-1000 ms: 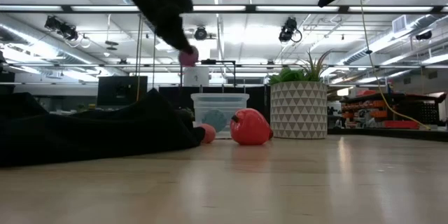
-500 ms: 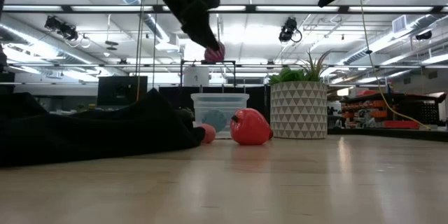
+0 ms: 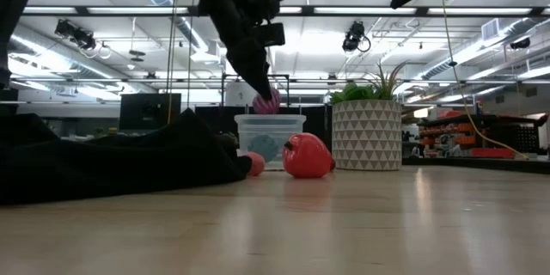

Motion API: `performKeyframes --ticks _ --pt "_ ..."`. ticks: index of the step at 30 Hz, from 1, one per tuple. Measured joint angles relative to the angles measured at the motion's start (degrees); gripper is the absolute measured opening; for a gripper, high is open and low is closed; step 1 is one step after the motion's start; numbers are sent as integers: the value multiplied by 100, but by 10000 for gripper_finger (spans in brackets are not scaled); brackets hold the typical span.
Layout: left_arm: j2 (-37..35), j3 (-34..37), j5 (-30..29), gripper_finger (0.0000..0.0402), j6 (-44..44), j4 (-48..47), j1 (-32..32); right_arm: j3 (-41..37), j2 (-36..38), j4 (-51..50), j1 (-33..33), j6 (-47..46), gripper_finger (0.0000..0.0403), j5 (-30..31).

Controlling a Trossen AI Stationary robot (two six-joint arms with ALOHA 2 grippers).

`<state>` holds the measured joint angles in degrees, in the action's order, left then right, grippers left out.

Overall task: Pick and placing Produce into tupperware
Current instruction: Put the onion into the transparent bin

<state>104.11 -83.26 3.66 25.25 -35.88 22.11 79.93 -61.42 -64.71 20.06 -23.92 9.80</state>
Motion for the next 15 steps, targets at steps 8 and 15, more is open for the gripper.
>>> performKeyframes --ticks 8,15 --pt "275 0 0 272 289 -68 -26 0 0 0 -1 4 16 0" --pt "287 0 1 264 310 7 -21 1 0 0 -1 4 16 0"
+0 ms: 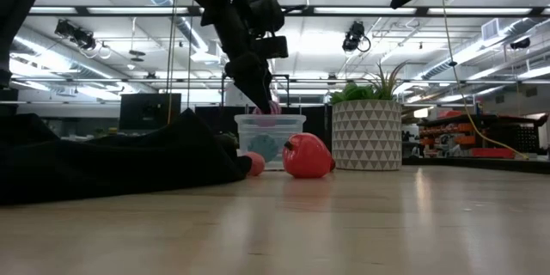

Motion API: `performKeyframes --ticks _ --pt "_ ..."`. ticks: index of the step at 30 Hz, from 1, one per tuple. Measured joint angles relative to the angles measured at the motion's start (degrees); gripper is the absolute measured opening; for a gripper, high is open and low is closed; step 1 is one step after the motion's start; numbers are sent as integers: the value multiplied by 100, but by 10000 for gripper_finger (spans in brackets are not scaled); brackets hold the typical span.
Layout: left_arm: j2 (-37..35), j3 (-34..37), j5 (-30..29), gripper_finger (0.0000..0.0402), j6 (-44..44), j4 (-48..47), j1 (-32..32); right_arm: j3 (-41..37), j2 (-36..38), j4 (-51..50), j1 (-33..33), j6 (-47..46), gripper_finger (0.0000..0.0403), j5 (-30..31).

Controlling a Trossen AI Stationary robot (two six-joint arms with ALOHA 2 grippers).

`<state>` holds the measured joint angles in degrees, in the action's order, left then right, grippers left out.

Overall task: Pick and placing Produce into tupperware
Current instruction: Put the onion into the transparent bin

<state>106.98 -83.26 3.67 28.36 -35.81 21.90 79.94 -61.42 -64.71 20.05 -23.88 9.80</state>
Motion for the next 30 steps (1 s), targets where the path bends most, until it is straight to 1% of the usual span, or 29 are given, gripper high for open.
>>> performKeyframes --ticks 3,9,13,21,26,30 --pt "2 0 4 267 -2 28 12 0 -1 0 0 0 16 0" --pt "243 0 10 268 -157 115 14 0 0 0 0 0 16 -1" --pt "360 7 6 264 -147 44 12 0 0 -1 -12 -15 16 -7" --pt "415 7 3 268 -9 1 35 0 0 -2 -169 -15 16 1" --pt "507 16 -35 262 281 -9 55 0 -1 0 -199 -37 16 4" --pt "520 9 -47 269 900 -13 35 0 0 0 -199 -38 16 21"
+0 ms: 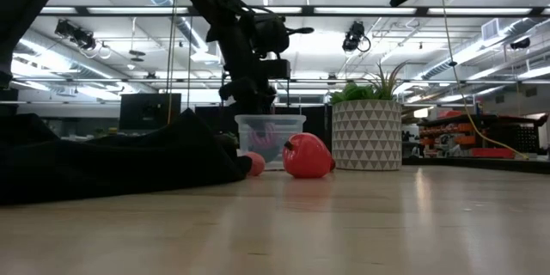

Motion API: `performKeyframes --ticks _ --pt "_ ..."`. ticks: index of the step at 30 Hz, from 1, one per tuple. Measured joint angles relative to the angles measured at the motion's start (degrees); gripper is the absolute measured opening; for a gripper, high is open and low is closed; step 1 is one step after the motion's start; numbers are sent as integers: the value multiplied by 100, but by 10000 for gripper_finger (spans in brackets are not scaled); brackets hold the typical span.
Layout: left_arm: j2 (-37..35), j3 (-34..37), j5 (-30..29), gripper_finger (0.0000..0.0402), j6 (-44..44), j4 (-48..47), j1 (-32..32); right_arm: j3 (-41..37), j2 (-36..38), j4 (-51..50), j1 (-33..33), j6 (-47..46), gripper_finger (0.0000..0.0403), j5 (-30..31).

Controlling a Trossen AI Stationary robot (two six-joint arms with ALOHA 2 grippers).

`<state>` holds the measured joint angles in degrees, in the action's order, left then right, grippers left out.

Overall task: Pick and placing Produce into tupperware
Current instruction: Put the onion into the transparent bin

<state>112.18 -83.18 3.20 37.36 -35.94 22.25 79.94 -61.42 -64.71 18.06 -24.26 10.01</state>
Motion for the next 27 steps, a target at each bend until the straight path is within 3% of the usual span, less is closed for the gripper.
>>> performKeyframes --ticks 5,15,27 --pt "0 0 -2 266 540 6 -29 0 -1 0 0 -5 16 -1" --pt "0 0 -51 272 785 13 -31 0 0 0 0 -3 16 1" --pt "0 0 -151 275 603 -5 -31 0 -1 0 0 -4 16 0"
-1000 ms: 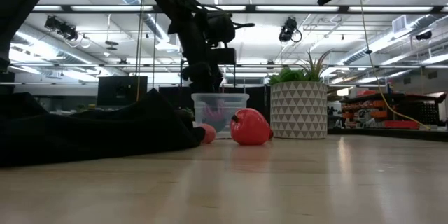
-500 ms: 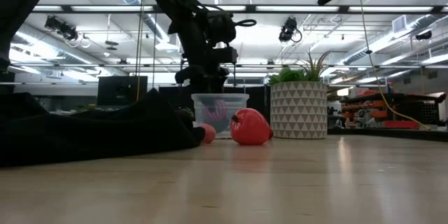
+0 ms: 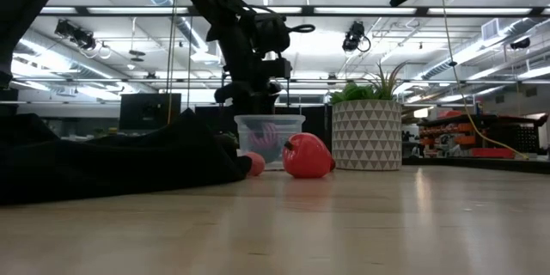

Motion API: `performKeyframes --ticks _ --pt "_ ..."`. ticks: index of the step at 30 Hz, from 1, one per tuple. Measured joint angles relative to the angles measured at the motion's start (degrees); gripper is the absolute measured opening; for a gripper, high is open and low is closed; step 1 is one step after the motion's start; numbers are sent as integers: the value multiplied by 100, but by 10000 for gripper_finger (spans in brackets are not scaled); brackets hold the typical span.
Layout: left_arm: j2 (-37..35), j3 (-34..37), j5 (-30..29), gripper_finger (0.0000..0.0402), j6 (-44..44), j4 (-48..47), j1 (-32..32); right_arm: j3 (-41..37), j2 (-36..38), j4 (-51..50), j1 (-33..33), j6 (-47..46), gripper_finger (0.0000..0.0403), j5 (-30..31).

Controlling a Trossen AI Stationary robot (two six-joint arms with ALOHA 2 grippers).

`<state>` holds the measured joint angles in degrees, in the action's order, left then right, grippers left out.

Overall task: Pick and placing Produce into tupperware
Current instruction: Put the onion into the transparent bin, then put the peach into the transparent bin

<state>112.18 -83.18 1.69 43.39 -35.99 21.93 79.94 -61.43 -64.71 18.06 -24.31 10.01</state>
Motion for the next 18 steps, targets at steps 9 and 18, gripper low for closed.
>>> performKeyframes --ticks 9,18 --pt "0 0 0 290 -71 -3 2 0 1 0 0 0 16 2" --pt "-5 0 -29 291 -69 -34 1 0 1 0 0 -1 16 2"
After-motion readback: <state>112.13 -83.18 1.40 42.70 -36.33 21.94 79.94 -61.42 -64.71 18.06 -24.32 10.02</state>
